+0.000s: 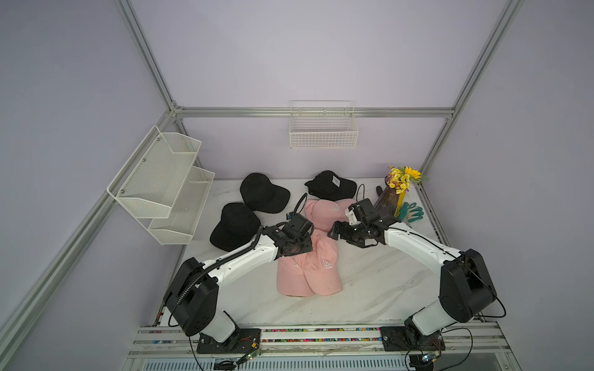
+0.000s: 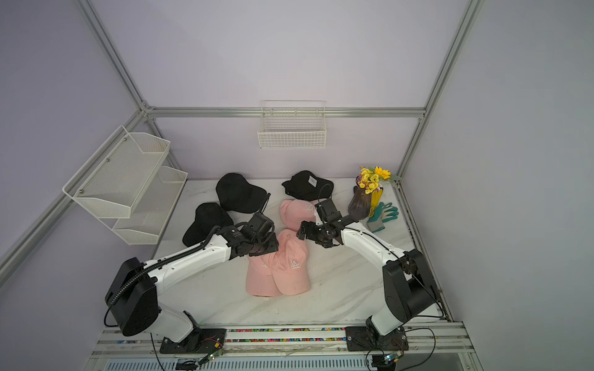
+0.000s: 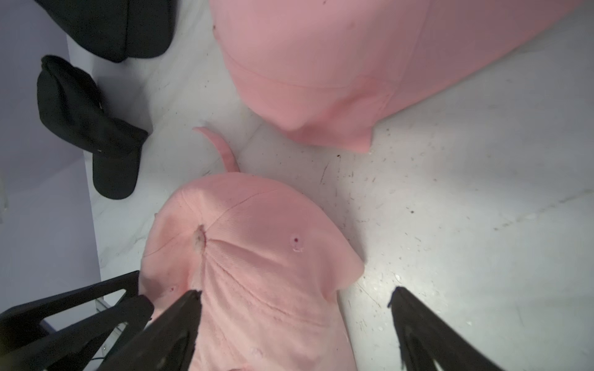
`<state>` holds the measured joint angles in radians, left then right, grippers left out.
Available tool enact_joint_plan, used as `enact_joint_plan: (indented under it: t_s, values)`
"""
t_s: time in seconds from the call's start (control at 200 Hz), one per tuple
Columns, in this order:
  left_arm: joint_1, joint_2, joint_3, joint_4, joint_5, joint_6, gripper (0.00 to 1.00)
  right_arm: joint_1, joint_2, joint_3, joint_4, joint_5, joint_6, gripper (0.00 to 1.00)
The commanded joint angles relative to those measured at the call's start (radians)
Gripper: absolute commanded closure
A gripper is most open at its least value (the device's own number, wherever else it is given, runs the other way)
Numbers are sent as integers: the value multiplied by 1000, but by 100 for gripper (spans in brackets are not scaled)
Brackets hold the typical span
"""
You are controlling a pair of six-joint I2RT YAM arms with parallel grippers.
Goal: Stack the baseball caps by color
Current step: Place the baseball cap on the baseball cap.
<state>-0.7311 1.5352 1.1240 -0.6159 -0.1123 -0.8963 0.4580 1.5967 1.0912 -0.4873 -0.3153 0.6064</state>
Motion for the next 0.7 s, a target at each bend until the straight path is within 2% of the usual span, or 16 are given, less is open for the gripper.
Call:
enact_joint_plan:
  t_s: [0.0,0.09,0.2,0.255,0.4,0.53,0.695]
  values:
    - [-2,1,6,-9,5,52,56,2,25,-45,139,-103,-22,17]
    - [-2,5,10,-10,11,63,68,2,19,-88,208,-120,21,33]
    - [-2,5,15,-13,13,76,81,2,16,-106,219,-124,48,68]
    - [-3,6,16,-17,10,82,87,1,7,-117,218,-121,59,80]
    - [0,17,22,-42,-7,89,100,1,-64,-161,231,-99,96,86]
    - [1,12,17,-45,-17,98,100,3,-143,-190,231,-76,141,100]
    - [10,-18,23,-62,-48,112,100,47,-219,-203,227,-36,240,100]
